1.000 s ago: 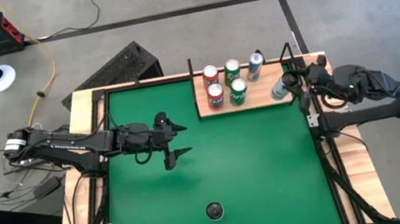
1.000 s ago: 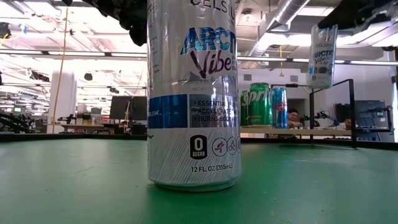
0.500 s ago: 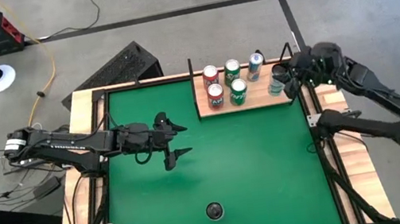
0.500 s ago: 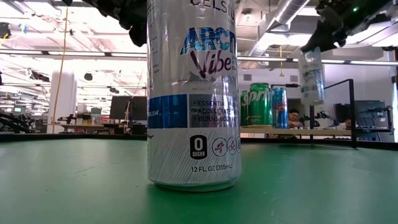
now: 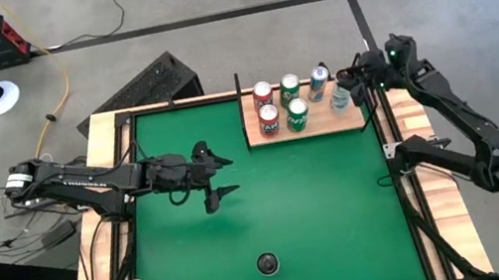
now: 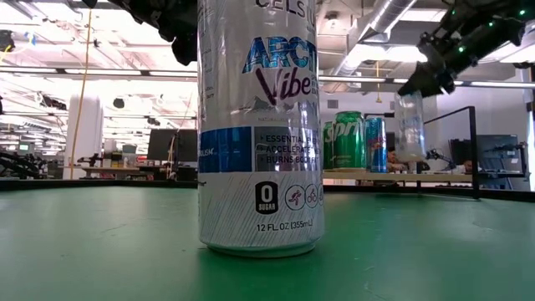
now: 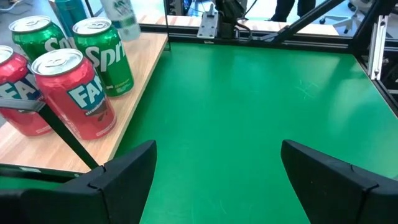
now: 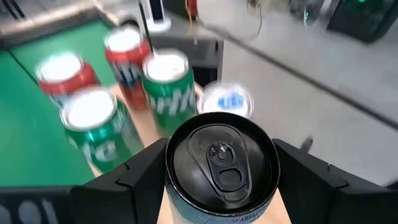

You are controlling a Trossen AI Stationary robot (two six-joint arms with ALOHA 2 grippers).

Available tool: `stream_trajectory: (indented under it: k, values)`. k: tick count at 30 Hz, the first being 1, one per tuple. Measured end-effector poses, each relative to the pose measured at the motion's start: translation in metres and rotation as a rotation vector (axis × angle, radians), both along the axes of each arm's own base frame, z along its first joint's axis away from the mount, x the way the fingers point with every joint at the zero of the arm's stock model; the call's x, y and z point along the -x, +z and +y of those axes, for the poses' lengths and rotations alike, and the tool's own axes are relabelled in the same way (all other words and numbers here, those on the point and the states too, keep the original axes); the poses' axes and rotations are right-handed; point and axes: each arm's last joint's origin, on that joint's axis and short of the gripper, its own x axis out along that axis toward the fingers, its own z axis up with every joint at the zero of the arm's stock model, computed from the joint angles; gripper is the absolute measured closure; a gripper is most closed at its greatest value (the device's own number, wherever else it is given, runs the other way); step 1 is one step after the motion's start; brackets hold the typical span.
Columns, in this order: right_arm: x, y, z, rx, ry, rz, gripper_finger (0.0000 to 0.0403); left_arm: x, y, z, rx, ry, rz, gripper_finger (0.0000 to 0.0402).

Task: Place canned beverage on shelf
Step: Put the top white-blue soda can on the shelf

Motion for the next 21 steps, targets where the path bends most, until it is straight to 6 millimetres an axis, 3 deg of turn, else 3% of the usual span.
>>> stream_trajectory:
  k: [9, 15, 21]
  values:
    - [0.005, 0.0, -0.003, 0.055, -0.014, 0.048, 0.0127, 0.0, 0.001, 0.0, -0.007, -0.001, -0.008, 0.0072]
    - [0.004, -0.013, -0.006, 0.062, -0.03, 0.059, 0.0127, 0.0, 0.001, 0.0, -0.006, -0.004, -0.007, 0.0072]
    - [0.005, -0.013, -0.006, 0.074, -0.032, 0.079, 0.0127, 0.0, 0.001, 0.0, -0.008, -0.012, -0.006, 0.0072]
